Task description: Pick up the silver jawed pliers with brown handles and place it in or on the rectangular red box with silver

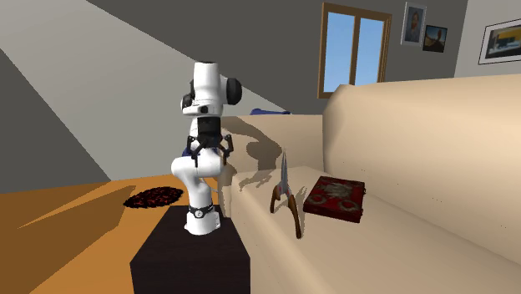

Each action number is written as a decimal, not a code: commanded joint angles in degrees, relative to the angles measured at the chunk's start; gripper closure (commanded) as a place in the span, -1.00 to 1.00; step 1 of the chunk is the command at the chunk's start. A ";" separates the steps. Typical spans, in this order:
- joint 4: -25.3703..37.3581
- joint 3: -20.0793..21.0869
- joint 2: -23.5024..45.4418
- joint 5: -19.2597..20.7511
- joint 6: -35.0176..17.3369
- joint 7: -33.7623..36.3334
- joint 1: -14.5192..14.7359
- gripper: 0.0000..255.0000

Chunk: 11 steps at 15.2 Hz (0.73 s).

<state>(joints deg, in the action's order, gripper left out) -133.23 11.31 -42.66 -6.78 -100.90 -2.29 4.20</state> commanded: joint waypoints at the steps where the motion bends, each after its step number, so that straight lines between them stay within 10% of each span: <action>1: 0.17 2.19 1.27 -0.88 -2.74 1.17 0.94 -1.00; 11: 4.46 13.85 10.02 -1.81 -15.07 7.59 3.69 -1.00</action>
<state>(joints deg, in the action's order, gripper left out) -128.99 23.95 -33.39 -8.64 -114.57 4.61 7.65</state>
